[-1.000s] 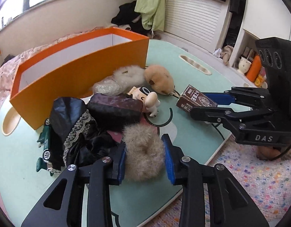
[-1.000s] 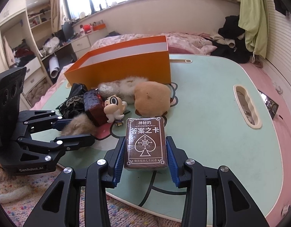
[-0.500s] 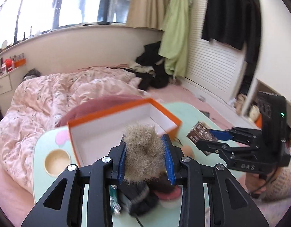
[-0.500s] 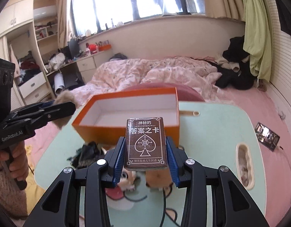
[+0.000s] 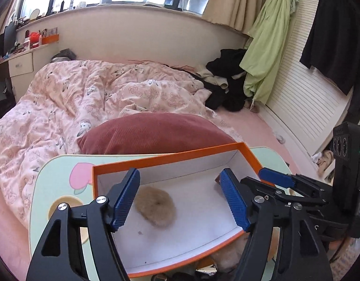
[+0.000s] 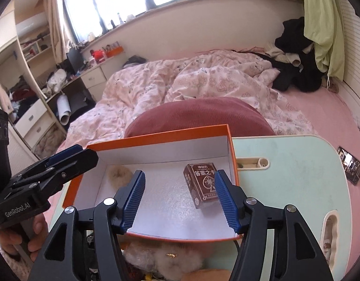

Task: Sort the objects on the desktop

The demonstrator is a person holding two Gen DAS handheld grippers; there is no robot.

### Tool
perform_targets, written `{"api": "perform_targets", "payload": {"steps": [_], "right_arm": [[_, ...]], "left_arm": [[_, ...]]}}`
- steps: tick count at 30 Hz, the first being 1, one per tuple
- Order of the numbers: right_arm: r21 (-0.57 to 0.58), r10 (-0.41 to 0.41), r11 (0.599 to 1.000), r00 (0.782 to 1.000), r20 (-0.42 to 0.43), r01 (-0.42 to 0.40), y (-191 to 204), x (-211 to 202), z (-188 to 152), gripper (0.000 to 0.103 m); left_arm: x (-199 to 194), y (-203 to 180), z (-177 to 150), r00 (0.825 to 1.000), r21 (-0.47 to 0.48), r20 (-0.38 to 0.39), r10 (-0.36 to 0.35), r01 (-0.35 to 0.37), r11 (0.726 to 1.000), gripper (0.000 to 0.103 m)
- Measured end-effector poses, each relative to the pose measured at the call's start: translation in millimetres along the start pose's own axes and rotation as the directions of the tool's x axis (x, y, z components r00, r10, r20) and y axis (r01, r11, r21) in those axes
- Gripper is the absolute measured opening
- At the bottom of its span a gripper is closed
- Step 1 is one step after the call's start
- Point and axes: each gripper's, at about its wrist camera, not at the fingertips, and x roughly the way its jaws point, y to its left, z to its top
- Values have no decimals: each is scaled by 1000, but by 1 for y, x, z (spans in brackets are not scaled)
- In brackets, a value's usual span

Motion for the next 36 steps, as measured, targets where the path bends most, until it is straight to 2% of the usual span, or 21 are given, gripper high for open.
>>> {"api": "perform_targets", "payload": {"steps": [4,8,11,17,20,21,23,24,26,28,36], "right_arm": [[-28,-6,1000,999,47,8,3,-34,-19,72],[-41,5,999,998,56,-2,1,-65,-54,86],[-70,-26,997,999,37,28,-2,-81,-88,86],[-189,-169,969,985,-38,159,1,-78,-143,88],[-244,-237,946,969,-67,214,2,-63,-161,89],[-246,-236,947,968,-84,209,0,-59,-164,89],[-234,-226,952,968,-108,196,-5,-54,-165,100],[-222,-227,955,967,-118,197,-8,-53,-165,103],[-204,-222,960,967,-122,194,-14,-51,-166,103],[-205,-220,959,968,-117,193,-16,-51,-167,103],[-219,-209,958,973,-103,182,-12,-53,-167,103]], "left_arm": [[-28,-1,-15,1000,8,31,2,-2,1000,79],[-60,-8,-47,998,23,39,-50,49,999,79],[-75,-16,-80,998,55,10,-62,61,997,80],[-74,-29,-144,995,154,-90,31,-17,988,80],[-65,-28,-166,989,189,-98,111,-91,978,80],[-60,-29,-171,985,200,-107,137,-113,973,80],[-51,-29,-176,979,197,-142,149,-119,973,80],[-49,-30,-177,977,210,-136,166,-135,968,81],[-48,-30,-176,976,208,-136,169,-139,968,85],[-46,-27,-177,974,205,-141,178,-148,968,103],[-47,-25,-179,973,202,-142,180,-150,968,103]]}}
